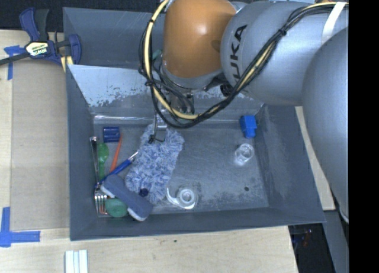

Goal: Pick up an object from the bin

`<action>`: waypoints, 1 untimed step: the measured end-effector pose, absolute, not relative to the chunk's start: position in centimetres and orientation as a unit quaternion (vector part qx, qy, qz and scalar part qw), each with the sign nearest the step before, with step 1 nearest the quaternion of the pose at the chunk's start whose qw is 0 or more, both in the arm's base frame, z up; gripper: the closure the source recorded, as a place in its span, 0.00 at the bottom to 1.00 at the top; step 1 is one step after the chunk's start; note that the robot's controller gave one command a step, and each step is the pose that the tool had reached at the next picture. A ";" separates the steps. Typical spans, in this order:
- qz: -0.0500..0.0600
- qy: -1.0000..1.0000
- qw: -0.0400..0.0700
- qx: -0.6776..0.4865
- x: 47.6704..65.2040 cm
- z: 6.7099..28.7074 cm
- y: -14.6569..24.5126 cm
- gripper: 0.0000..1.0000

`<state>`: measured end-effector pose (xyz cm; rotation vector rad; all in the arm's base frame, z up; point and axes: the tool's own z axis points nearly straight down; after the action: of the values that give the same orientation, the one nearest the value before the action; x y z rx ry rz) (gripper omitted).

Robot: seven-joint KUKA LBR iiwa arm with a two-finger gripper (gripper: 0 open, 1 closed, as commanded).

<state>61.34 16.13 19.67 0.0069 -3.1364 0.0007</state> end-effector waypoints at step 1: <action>-0.001 -1.000 -0.002 0.000 61.5 20.2 16.0 0.00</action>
Offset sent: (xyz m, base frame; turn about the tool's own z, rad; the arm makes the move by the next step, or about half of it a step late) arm -0.0143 -0.0391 -0.1267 -0.4085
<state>61.52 16.03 20.22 -0.0010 -3.1450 -0.0017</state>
